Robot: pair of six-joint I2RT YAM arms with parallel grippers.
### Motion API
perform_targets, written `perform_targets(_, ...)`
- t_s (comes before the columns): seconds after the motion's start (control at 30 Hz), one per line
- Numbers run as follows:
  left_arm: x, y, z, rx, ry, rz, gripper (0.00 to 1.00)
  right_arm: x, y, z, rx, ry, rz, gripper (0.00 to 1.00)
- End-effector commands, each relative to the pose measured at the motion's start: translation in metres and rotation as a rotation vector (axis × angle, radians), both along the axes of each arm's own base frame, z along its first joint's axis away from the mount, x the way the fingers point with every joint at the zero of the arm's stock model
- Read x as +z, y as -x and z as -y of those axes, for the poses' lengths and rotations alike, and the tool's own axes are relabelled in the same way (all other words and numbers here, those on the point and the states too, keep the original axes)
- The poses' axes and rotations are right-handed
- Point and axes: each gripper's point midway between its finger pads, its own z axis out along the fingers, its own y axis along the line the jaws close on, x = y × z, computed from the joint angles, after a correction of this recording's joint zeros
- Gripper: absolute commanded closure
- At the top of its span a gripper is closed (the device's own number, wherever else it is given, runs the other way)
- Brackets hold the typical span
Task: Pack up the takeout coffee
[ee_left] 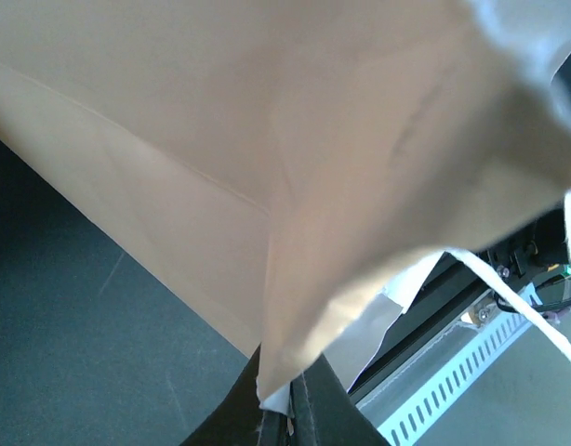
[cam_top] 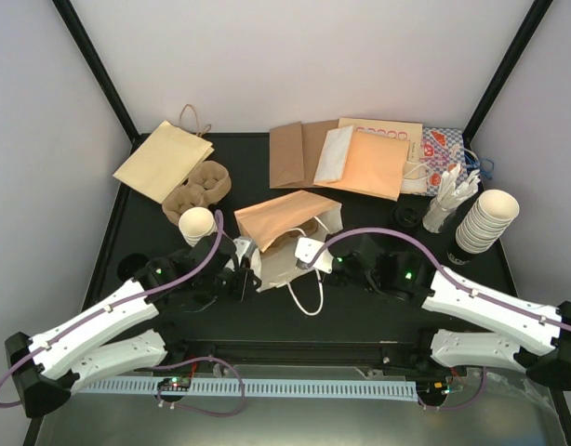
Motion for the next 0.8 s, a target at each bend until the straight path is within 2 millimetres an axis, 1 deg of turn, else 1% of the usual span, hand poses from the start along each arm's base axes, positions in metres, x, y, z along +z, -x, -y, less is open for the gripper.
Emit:
perform_targets(0.0, 0.016, -0.004, 0.011, -0.051, 0.04, 0.041, 0.98, 0.025, 0.009, 0.013, -0.039, -0.067, -0.046, 0.99)
perform_targets(0.13, 0.018, -0.012, 0.017, -0.064, 0.027, 0.072, 0.98, 0.042, 0.017, 0.022, -0.053, -0.123, -0.08, 0.99)
perform_targets(0.33, 0.026, -0.03, 0.026, -0.069, 0.0, 0.123, 0.98, 0.047, 0.032, 0.03, -0.057, -0.132, -0.171, 0.99)
perform_targets(0.53, 0.029, -0.045, 0.033, -0.085, -0.014, 0.154, 0.98, 0.059, 0.033, 0.039, -0.103, -0.157, -0.194, 0.98)
perform_targets(0.63, 0.029, -0.047, 0.037, -0.114, -0.017, 0.153, 0.98, 0.063, 0.026, 0.042, -0.151, -0.155, -0.176, 0.95)
perform_targets(0.77, 0.028, -0.046, 0.037, -0.123, -0.023, 0.146, 0.99, 0.068, 0.009, 0.048, -0.242, -0.127, -0.112, 0.84)
